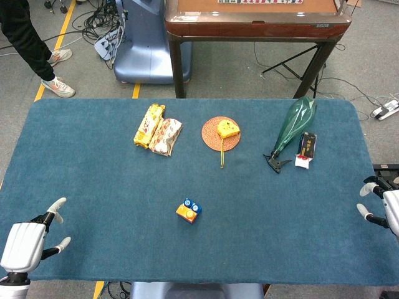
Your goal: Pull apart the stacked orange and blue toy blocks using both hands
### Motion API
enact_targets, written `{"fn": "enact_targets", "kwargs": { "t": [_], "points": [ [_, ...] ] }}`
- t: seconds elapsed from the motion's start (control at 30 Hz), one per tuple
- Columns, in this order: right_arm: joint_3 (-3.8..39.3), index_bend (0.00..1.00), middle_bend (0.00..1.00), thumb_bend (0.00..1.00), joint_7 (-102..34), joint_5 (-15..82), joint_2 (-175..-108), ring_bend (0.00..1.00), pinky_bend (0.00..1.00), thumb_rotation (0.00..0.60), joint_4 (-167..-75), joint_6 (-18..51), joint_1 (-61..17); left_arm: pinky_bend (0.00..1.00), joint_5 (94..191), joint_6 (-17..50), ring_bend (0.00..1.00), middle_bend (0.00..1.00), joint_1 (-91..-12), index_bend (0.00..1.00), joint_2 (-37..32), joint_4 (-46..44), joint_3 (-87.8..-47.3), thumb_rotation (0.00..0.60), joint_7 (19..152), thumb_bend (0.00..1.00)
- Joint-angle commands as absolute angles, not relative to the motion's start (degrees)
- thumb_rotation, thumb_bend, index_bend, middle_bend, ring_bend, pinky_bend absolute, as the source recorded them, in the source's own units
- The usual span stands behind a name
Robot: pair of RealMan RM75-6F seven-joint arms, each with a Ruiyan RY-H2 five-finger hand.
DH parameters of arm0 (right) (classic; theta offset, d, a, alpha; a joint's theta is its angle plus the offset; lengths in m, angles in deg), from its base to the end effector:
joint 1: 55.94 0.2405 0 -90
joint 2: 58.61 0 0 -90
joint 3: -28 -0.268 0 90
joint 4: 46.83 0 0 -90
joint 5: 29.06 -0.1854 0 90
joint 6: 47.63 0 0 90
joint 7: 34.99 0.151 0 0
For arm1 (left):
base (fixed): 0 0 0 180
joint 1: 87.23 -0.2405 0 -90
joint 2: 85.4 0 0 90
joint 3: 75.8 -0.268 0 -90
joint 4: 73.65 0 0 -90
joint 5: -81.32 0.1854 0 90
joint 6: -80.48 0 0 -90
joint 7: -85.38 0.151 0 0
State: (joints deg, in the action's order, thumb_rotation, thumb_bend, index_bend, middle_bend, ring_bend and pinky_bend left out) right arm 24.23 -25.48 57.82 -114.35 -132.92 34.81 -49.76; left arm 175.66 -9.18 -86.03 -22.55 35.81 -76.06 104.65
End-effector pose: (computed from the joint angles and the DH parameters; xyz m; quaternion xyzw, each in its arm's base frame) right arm -0.3294 -0.1992 0.2435 0.6159 -0.3587 0.3655 0.5986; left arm -0.2492 0.1550 0.1760 -0.6254 -0.3448 -0.3935 0.5789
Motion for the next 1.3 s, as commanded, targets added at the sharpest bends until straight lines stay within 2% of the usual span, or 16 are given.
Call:
{"fn": "enact_targets", "kwargs": {
  "t": [0.03,0.23,0.3,0.37,0.47,0.67,1.0,1.3],
  "points": [
    [24.2,0.49,0.34,0.3,-25.3,57.8,-114.7,0.38,0.46,0.6,-132.8,34.3,-49.4,0.83,175.6,-9.1,0.6,0.47,-86.1,0.19,-22.6,35.7,-76.2,0.6,104.5,0.15],
    [23.8,0.49,0.34,0.28,-25.7,59.5,-115.3,0.38,0.46,0.6,-134.5,33.1,-47.3,0.83,175.3,-9.5,0.6,0.47,-86.4,0.19,-23.0,36.0,-76.2,0.6,104.1,0.15],
    [23.6,0.49,0.34,0.22,-26.2,60.4,-115.5,0.38,0.46,0.6,-136.0,32.6,-46.3,0.83,175.1,-9.5,0.6,0.47,-86.6,0.19,-23.0,36.0,-76.3,0.6,103.7,0.15],
    [23.5,0.47,0.33,0.11,-26.7,61.3,-115.7,0.38,0.46,0.6,-137.6,31.8,-45.3,0.83,175.1,-9.4,0.6,0.47,-86.7,0.19,-23.1,35.7,-76.5,0.6,103.6,0.15],
    [23.5,0.34,0.27,0.0,-28.0,62.9,-116.2,0.37,0.46,0.6,-140.6,29.9,-43.2,0.83,175.1,-9.3,0.6,0.47,-86.8,0.18,-23.0,35.2,-76.7,0.6,103.4,0.15],
    [23.3,0.18,0.15,0.0,-29.7,65.0,-119.0,0.24,0.36,0.6,-146.2,24.7,-38.4,0.83,175.1,-9.0,0.6,0.47,-86.9,0.18,-22.7,34.2,-77.1,0.6,102.8,0.15],
    [22.7,0.13,0.08,0.0,-32.9,66.9,-127.1,0.17,0.28,0.6,-148.0,15.8,-30.0,0.83,174.4,-8.6,0.6,0.47,-87.1,0.18,-22.5,32.8,-77.4,0.6,102.2,0.15],
    [22.8,0.13,0.06,0.0,-34.8,70.5,-133.5,0.12,0.23,0.6,-146.0,13.5,-24.7,0.83,174.2,-8.4,0.6,0.47,-87.4,0.18,-22.2,32.2,-77.7,0.6,102.6,0.15]
  ]
}}
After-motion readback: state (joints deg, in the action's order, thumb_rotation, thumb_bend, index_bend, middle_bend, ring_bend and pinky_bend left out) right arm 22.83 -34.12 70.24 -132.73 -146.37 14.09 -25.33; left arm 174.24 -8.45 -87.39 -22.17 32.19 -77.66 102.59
